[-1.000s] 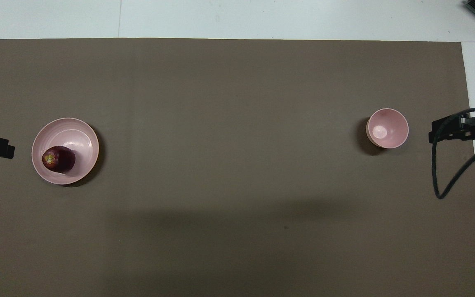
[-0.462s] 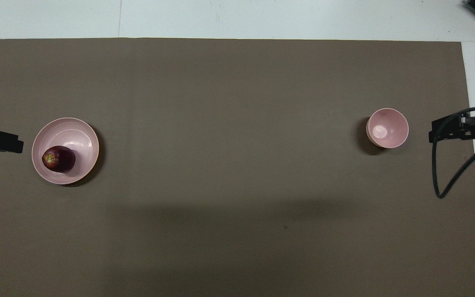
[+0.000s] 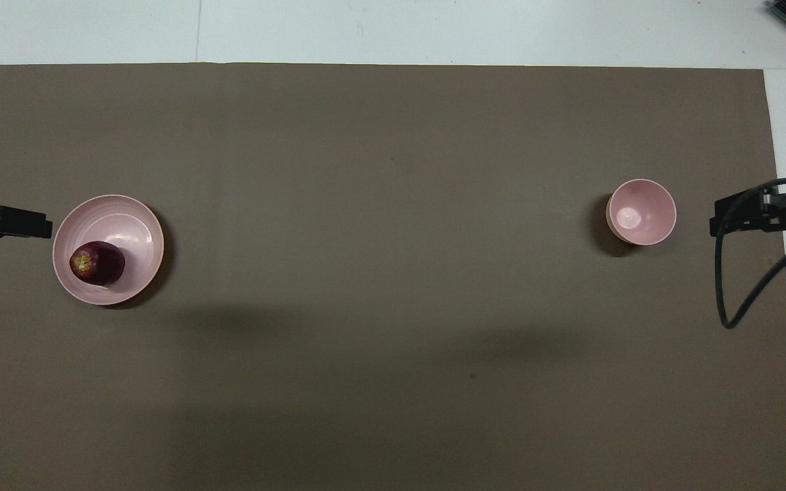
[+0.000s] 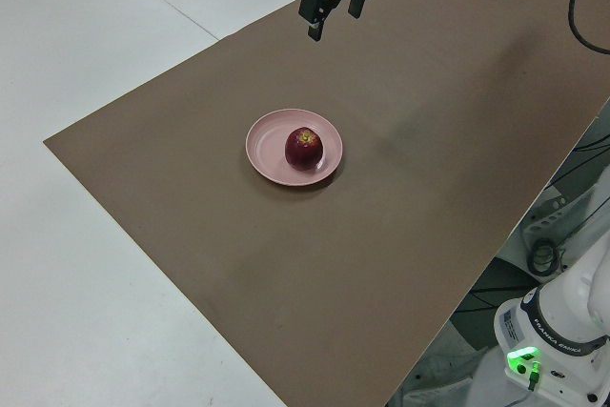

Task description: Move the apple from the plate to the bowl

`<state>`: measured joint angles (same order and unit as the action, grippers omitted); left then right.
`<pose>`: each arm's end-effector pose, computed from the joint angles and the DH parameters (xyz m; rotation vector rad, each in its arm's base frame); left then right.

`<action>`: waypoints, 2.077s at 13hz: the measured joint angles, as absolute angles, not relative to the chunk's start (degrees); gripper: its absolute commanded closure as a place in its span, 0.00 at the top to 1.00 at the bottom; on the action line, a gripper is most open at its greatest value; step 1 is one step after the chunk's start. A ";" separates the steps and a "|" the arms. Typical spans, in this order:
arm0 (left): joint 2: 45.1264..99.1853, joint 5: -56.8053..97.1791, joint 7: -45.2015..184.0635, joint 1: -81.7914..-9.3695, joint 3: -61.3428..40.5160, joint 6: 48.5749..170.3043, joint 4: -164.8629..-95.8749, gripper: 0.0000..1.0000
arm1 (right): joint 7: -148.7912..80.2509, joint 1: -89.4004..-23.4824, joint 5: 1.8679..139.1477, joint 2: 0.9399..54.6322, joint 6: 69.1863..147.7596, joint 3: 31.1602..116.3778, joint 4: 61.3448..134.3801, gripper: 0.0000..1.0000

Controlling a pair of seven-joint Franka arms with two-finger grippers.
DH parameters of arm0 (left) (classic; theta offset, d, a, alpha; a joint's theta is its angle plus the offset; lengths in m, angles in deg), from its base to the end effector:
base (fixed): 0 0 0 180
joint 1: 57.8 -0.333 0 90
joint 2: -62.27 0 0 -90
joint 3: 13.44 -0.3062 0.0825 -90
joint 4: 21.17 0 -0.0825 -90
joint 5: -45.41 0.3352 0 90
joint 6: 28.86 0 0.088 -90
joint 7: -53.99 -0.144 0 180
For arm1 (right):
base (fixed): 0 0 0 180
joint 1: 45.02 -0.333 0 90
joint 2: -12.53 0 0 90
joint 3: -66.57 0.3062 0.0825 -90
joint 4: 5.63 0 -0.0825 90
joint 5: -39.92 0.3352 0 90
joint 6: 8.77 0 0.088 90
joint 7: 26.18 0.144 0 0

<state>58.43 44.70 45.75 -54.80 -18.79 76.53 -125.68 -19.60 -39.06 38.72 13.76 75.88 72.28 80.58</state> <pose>0.5057 0.0204 0.5266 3.1243 -0.1563 0.1306 0.5011 -0.0059 0.5867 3.1136 -0.1880 -0.0741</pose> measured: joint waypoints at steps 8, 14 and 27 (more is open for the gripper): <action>62.20 44.70 44.28 -54.76 -21.02 105.01 -147.09 1.00 | -19.60 -39.06 38.72 13.76 75.88 72.28 80.58 1.00; 67.53 44.70 43.73 -55.13 -21.41 112.71 -149.87 1.00 | -19.60 -39.06 38.72 13.76 75.88 72.28 80.58 1.00; 67.10 44.69 43.51 -55.98 -21.59 113.60 -149.90 0.00 | -18.30 -38.97 41.68 14.04 74.67 72.27 83.17 1.00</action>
